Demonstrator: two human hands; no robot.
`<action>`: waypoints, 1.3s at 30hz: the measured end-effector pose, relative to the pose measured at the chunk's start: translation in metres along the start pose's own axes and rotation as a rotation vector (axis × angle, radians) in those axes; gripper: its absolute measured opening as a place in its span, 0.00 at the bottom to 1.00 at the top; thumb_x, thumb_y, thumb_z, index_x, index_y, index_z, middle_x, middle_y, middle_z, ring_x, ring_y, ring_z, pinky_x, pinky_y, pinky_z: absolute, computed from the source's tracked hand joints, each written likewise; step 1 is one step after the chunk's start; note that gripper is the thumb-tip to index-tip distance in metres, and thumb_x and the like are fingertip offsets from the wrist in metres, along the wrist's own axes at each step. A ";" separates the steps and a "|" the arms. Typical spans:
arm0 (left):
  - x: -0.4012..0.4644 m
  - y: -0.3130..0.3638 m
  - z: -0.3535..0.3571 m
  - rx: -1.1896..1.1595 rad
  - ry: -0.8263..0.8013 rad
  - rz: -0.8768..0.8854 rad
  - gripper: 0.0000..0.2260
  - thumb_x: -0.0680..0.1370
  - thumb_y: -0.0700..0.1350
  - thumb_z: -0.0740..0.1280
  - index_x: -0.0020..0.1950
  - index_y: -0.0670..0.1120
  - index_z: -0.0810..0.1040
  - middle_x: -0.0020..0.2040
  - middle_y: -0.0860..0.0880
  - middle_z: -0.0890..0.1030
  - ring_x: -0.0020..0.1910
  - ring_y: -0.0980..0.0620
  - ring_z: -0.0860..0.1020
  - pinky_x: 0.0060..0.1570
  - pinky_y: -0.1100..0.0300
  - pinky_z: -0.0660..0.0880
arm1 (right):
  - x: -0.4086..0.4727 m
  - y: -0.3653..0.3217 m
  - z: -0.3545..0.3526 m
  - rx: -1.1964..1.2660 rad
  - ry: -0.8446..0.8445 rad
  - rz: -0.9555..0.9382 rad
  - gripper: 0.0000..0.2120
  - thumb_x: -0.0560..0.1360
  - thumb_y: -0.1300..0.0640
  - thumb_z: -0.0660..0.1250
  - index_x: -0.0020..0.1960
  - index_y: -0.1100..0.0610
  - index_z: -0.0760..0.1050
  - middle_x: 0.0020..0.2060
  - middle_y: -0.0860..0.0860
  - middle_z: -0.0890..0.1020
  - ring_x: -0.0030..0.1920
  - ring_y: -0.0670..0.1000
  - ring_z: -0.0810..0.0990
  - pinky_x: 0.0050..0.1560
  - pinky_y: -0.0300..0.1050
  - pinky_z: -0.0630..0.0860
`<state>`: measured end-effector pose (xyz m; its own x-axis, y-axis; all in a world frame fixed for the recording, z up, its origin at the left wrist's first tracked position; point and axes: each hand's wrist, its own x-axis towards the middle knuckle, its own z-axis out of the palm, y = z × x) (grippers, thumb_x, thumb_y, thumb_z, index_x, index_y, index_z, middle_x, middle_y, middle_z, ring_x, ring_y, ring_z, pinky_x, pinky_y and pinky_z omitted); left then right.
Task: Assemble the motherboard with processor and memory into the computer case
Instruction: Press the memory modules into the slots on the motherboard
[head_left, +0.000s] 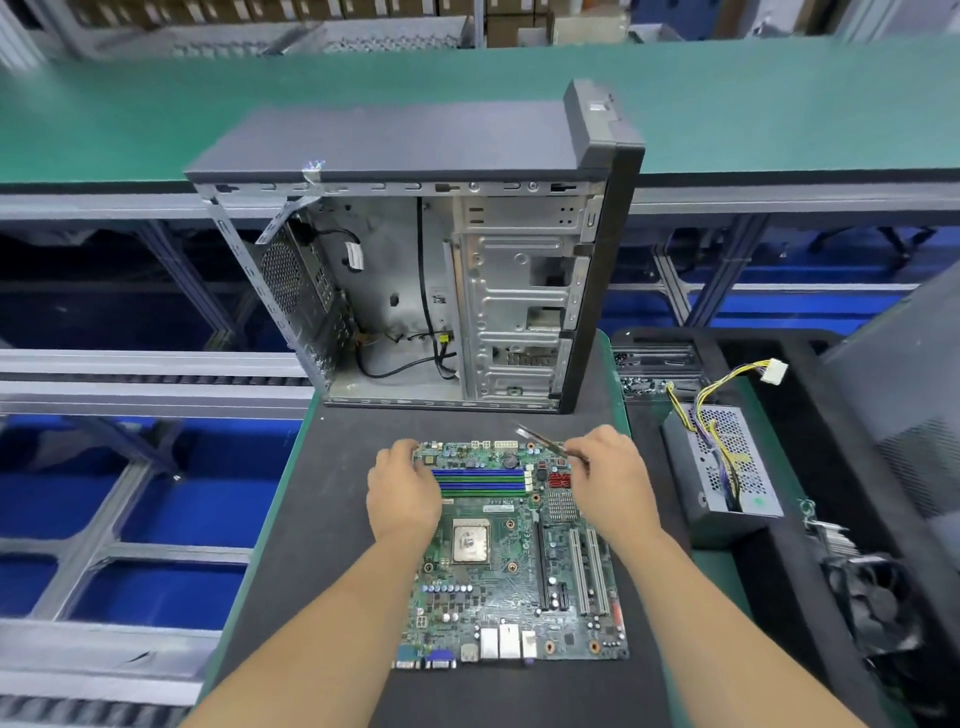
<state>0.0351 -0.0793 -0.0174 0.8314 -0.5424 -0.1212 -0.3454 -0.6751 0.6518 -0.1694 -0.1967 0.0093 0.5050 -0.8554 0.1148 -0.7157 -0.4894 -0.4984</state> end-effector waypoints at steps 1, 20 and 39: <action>0.001 -0.001 -0.002 -0.005 -0.010 0.100 0.14 0.83 0.41 0.57 0.68 0.49 0.73 0.64 0.48 0.75 0.62 0.46 0.72 0.57 0.49 0.73 | 0.004 -0.006 0.002 -0.045 -0.046 -0.039 0.12 0.81 0.60 0.64 0.60 0.53 0.82 0.52 0.50 0.79 0.55 0.56 0.74 0.58 0.53 0.73; 0.043 -0.033 -0.022 0.036 -0.247 0.431 0.12 0.84 0.42 0.61 0.62 0.46 0.82 0.55 0.51 0.80 0.53 0.51 0.78 0.52 0.62 0.72 | 0.038 -0.069 0.052 -0.340 -0.367 -0.081 0.15 0.83 0.59 0.61 0.65 0.47 0.80 0.59 0.51 0.78 0.59 0.57 0.72 0.59 0.55 0.67; 0.055 -0.025 -0.015 0.018 -0.316 0.290 0.06 0.81 0.40 0.64 0.52 0.46 0.82 0.49 0.51 0.79 0.43 0.54 0.76 0.45 0.62 0.71 | 0.042 -0.055 0.050 -0.194 -0.370 0.010 0.09 0.82 0.56 0.65 0.59 0.50 0.81 0.56 0.48 0.82 0.61 0.56 0.73 0.63 0.55 0.67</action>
<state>0.0957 -0.0848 -0.0294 0.5250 -0.8359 -0.1602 -0.5552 -0.4790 0.6799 -0.0848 -0.1973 -0.0019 0.6117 -0.7588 -0.2237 -0.7811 -0.5347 -0.3224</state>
